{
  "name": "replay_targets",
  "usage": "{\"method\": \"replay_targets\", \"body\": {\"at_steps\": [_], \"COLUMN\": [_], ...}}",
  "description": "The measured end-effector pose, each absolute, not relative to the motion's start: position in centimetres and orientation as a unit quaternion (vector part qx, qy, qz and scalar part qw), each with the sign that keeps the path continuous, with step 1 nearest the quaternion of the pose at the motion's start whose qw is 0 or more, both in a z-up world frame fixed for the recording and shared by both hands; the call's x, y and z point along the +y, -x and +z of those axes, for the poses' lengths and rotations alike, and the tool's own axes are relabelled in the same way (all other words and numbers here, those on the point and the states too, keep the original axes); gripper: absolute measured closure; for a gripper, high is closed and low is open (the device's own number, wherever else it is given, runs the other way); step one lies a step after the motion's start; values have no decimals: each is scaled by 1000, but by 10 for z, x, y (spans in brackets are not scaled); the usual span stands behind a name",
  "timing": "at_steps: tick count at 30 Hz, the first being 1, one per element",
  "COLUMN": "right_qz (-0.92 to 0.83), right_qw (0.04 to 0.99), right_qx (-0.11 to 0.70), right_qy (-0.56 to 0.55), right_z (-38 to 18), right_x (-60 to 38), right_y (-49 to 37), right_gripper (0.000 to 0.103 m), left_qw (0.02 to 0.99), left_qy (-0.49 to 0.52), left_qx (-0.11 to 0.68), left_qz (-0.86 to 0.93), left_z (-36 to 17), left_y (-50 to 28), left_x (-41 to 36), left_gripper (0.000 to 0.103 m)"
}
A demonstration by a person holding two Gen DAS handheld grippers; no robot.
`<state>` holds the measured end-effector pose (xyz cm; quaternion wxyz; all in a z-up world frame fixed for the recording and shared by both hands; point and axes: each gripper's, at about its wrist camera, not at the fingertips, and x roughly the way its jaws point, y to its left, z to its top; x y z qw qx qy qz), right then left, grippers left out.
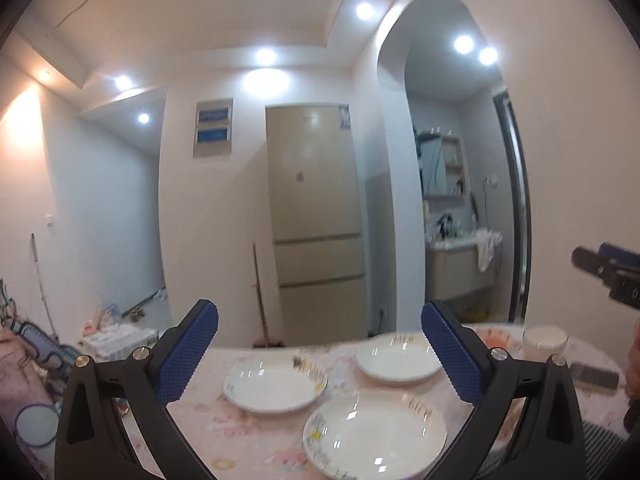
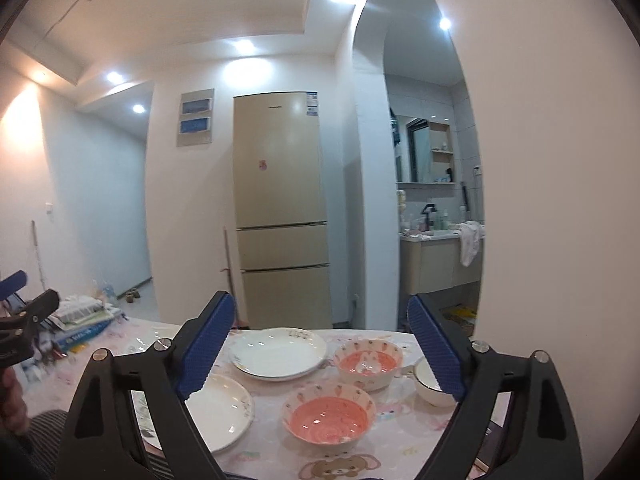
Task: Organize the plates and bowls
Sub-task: 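Lower the left tool onto the white cat-rim plate and close on its rim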
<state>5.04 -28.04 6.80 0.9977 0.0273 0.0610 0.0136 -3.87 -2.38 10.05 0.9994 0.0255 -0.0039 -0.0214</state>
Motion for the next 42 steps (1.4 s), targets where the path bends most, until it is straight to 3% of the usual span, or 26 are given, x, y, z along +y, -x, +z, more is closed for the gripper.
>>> {"method": "replay_targets", "body": {"at_steps": [9,15,24,30,31,32,33,38,42], "right_qz": [24,45,123,125,101,76,79,138,162], "right_qw": [995,996,986,983,983,982,976,968,957], "right_qx": [-29,15,69,84,82,76,64,95,138], "right_qy": [-91,-78,-87,-105,-127,-157,-192,-188,-198], "right_z": [119,100,133,153,152,152,150,158,135], "right_x": [-264,-242,-208,-173,-173,-174,-174,-147,-139], "right_y": [-69,-100,-166,-221,-226,-230,-234,-273,-301], "right_gripper": [25,34,34,35,35,35,35,35,35], "left_qw": [996,997,995,998,994,990,988,979,968], "left_qy": [6,-20,7,58,68,70,75,114,141], "left_qx": [-91,-71,-88,14,84,118,135,165,205], "left_qz": [7,10,41,16,20,26,26,36,30], "left_z": [152,146,200,213,208,204,202,206,175], "left_y": [40,18,-23,-89,-115,-128,-137,-176,-204], "left_x": [-8,-2,28,62,70,75,80,112,139], "left_gripper": [0,0,0,0,2,10,12,12,13]}}
